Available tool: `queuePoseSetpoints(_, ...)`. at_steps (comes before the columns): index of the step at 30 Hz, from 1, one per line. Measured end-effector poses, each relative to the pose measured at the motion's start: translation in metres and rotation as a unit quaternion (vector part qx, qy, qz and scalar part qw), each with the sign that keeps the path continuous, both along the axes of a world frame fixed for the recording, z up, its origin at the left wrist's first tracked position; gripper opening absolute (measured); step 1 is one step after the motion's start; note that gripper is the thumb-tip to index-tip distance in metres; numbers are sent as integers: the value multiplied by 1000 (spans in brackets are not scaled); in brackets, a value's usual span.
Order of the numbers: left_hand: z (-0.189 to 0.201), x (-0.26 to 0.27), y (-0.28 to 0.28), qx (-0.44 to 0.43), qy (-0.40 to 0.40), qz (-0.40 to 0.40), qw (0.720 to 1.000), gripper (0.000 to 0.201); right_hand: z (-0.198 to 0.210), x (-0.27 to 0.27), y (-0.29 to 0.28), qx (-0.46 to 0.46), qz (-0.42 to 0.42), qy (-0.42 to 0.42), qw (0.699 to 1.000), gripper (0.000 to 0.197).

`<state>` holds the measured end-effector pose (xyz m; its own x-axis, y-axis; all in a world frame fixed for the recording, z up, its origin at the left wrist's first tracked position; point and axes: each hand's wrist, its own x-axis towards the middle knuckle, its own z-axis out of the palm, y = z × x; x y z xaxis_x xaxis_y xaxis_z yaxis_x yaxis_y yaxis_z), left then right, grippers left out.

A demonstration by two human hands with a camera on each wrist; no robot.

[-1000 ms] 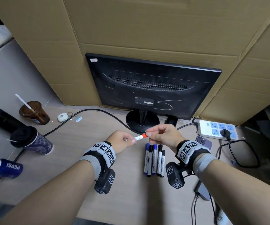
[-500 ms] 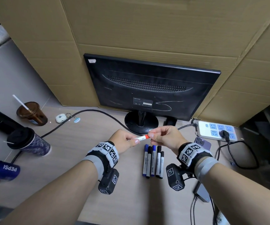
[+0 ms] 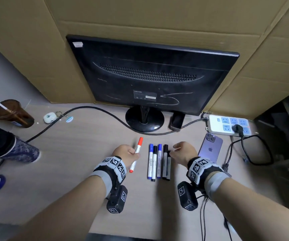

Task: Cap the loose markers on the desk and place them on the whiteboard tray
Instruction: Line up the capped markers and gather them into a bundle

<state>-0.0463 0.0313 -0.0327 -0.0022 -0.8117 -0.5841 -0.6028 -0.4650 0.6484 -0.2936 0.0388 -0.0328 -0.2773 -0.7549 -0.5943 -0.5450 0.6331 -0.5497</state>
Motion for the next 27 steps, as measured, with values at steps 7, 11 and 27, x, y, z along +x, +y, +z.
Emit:
queuePoseSetpoints(7, -47, -8, 6, 52, 51, 14, 997, 24, -33, 4, 21, 58, 13, 45, 997, 35)
queuePoseSetpoints(11, -67, -16, 3, 85, 91, 14, 992, 34, -40, 9, 17, 32, 3, 34, 999, 37)
queuePoseSetpoints(27, -91, -40, 1, 97, 148, -45, 983, 46, -59, 23, 15, 37, 29, -87, 995, 30)
